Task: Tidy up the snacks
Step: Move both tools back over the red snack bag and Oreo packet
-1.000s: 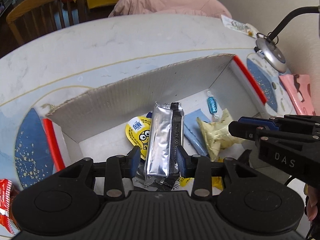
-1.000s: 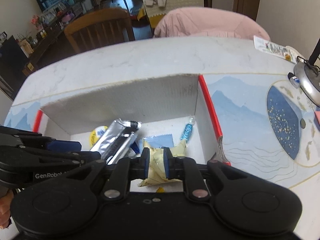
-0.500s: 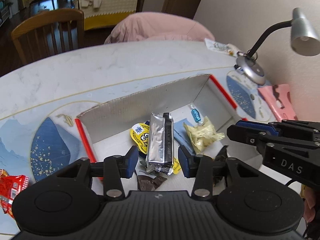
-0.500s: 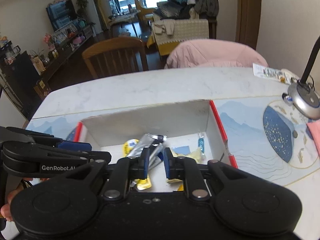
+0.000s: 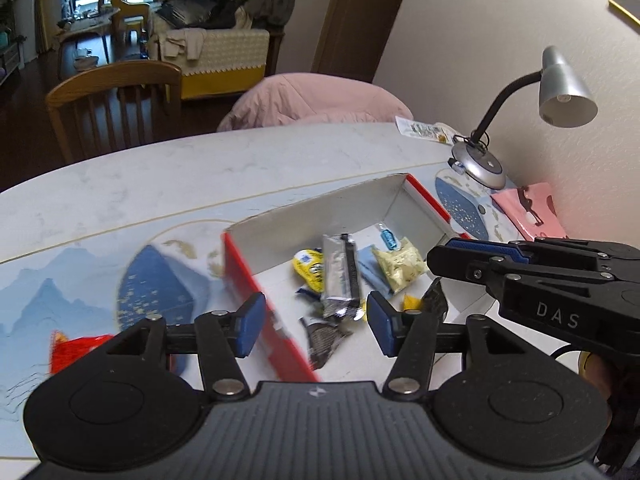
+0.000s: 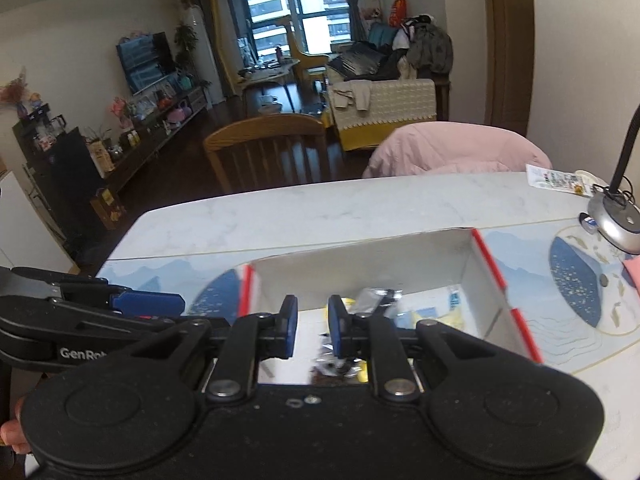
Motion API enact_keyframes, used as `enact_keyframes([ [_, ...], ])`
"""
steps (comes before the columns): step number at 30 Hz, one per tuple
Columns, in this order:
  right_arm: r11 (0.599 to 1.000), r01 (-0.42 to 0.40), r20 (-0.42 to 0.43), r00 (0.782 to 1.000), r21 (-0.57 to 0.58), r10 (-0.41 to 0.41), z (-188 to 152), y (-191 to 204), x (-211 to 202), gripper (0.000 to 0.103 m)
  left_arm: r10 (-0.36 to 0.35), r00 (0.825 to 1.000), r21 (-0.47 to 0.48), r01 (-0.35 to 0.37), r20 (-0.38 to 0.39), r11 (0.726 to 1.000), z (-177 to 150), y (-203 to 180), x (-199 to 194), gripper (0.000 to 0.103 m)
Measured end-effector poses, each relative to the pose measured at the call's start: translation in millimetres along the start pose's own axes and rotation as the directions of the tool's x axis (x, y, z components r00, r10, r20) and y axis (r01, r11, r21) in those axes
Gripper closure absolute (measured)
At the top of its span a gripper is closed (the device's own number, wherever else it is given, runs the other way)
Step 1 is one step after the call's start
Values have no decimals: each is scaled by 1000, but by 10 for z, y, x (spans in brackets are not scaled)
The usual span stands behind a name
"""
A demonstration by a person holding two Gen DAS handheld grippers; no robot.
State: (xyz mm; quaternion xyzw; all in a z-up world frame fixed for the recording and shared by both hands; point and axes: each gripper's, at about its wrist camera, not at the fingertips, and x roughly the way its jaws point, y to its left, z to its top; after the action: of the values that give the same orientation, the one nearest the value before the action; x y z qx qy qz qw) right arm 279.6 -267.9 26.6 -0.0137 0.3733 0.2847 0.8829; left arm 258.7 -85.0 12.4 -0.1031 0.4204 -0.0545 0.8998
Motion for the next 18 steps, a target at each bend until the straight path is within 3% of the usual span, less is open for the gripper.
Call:
enact_keyframes([
  [13,996,-63,-13,998,-70,63,-269,752,98,77,85,996,-118,-79,41,990,-482,953,-583,32],
  [16,993,-88,-34,996,-78,86,-331,903,163,69,103,994,-153,-97,31,983,-590,1193,-630,32],
  [18,991,-100,-48,994,-87,96,-371,1000,198,56,113,993,-176,-107,21,978,-650,1338,-640,31],
])
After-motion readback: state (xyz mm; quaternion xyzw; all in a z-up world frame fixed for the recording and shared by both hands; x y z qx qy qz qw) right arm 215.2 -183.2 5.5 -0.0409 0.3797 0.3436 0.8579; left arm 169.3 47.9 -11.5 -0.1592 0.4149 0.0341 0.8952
